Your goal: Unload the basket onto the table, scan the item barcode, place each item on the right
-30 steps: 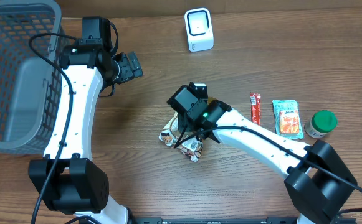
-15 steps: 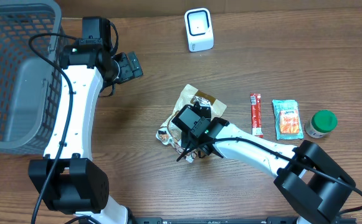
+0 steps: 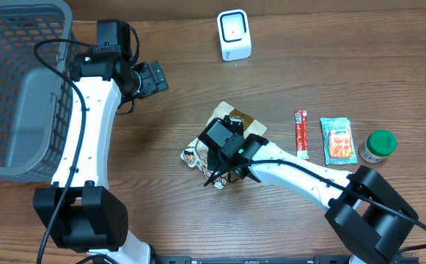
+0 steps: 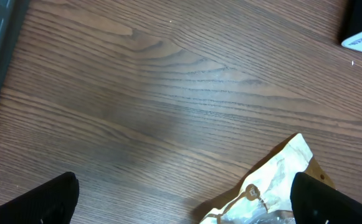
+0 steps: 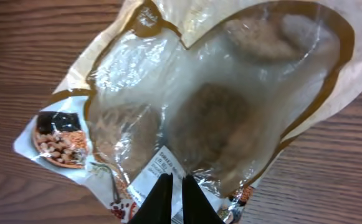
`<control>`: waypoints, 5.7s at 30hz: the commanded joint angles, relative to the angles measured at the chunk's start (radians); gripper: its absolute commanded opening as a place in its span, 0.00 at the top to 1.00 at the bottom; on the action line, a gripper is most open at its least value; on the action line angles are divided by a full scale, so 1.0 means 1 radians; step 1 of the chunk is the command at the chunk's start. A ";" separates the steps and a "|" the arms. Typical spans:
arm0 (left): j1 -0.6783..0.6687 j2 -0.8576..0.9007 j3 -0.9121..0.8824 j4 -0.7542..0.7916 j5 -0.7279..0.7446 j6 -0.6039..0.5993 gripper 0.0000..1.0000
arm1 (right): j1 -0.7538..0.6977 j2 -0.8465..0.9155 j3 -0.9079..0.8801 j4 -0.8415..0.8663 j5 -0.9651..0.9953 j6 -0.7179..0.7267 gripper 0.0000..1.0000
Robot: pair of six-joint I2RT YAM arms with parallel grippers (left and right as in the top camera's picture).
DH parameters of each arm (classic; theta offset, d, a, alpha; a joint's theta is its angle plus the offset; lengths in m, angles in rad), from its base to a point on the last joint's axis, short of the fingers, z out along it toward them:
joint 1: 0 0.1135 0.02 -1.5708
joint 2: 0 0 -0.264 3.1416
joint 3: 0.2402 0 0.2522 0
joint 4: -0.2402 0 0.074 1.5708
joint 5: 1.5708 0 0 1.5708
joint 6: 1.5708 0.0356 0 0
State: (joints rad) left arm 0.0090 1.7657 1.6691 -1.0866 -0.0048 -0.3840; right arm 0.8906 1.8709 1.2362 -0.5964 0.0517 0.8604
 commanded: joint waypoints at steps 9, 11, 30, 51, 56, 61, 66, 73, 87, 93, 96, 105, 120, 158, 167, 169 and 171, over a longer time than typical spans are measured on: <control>0.004 -0.020 0.014 -0.001 -0.006 0.022 0.00 | 0.032 -0.012 -0.034 0.027 -0.006 0.008 0.95; 0.004 -0.020 0.014 -0.001 -0.006 0.022 0.00 | 0.050 -0.012 -0.060 0.056 -0.009 0.008 0.96; 0.003 -0.020 0.014 -0.001 -0.006 0.022 0.00 | 0.047 -0.059 0.007 0.057 -0.011 -0.118 0.89; 0.003 -0.020 0.014 0.047 0.002 0.010 0.00 | -0.257 -0.141 0.064 -0.118 -0.215 -0.555 0.28; 0.003 -0.020 0.014 0.022 0.029 0.010 0.00 | -0.299 -0.140 0.059 -0.148 -0.219 -0.615 0.27; 0.003 -0.020 0.014 -0.096 0.053 0.010 0.00 | -0.309 -0.140 0.059 -0.167 -0.222 -0.627 0.27; 0.003 -0.020 0.014 -0.151 0.102 0.018 0.06 | -0.309 -0.140 0.059 -0.150 -0.222 -0.626 0.27; -0.078 -0.020 -0.090 -0.309 0.234 0.019 0.28 | -0.309 -0.140 0.059 -0.139 -0.222 -0.626 0.27; -0.225 -0.020 -0.459 -0.070 0.231 -0.101 0.14 | -0.309 -0.140 0.059 -0.137 -0.221 -0.626 0.27; -0.225 -0.020 -0.566 0.124 0.234 -0.188 0.25 | -0.309 -0.140 0.059 -0.130 -0.217 -0.626 0.27; -0.225 -0.020 -0.583 0.195 0.229 -0.224 0.28 | -0.309 -0.140 0.059 -0.131 -0.201 -0.626 0.27; -0.227 -0.019 -0.600 0.324 0.199 -0.260 0.44 | -0.333 -0.136 0.059 -0.131 -0.203 -0.626 0.24; -0.239 -0.019 -0.601 0.229 0.212 -0.252 0.33 | -0.369 -0.064 0.059 -0.111 -0.235 -0.674 0.24; -0.300 0.079 -0.603 0.291 0.155 -0.293 0.45 | -0.430 0.080 0.026 0.054 -0.412 -0.874 0.07; -0.300 0.079 -0.603 0.307 0.154 -0.293 0.44 | -0.426 0.122 0.026 0.039 -0.491 -0.873 0.06; -0.300 0.079 -0.603 0.307 0.154 -0.293 0.44 | -0.426 0.143 0.026 0.043 -0.519 -0.873 0.06; -0.300 0.079 -0.603 0.306 0.154 -0.293 0.44 | -0.426 0.167 0.026 0.049 -0.528 -0.870 0.06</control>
State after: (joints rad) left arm -0.2882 1.8183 1.0782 -0.7837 0.1757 -0.6632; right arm 0.4652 1.9957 1.2678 -0.5541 -0.4225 -0.0044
